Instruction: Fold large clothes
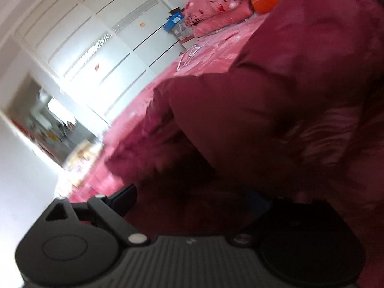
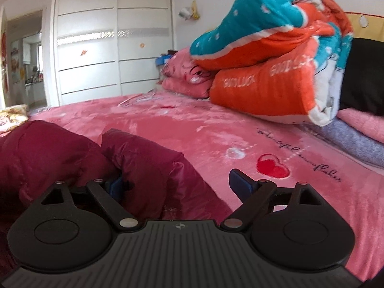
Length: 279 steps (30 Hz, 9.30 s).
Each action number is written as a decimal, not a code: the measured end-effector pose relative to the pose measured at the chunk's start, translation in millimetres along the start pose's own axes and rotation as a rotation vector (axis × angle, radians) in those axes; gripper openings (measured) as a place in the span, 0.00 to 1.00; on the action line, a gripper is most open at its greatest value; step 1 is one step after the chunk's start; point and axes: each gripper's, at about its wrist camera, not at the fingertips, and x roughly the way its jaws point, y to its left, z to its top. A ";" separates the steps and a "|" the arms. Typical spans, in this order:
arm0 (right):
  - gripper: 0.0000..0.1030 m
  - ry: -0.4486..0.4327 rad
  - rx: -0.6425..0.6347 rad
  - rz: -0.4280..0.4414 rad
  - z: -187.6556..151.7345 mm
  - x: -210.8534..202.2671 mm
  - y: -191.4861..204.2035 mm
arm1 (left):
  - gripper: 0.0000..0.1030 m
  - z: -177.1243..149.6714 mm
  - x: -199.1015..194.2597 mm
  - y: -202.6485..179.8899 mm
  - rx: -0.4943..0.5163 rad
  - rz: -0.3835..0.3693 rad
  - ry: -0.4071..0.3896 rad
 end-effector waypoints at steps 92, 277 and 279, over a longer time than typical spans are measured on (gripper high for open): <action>0.80 0.398 0.101 0.230 -40.7 -226.6 -112.4 | 0.33 -269.5 -324.9 9.5 -0.897 -0.306 0.166; 1.00 0.575 0.107 0.331 -78.2 -160.3 -66.9 | 0.92 -267.8 -204.1 8.3 -0.930 -0.049 0.271; 1.00 0.626 0.030 0.352 -90.4 -157.0 -45.6 | 0.92 -280.3 -201.7 7.1 -0.968 -0.086 0.281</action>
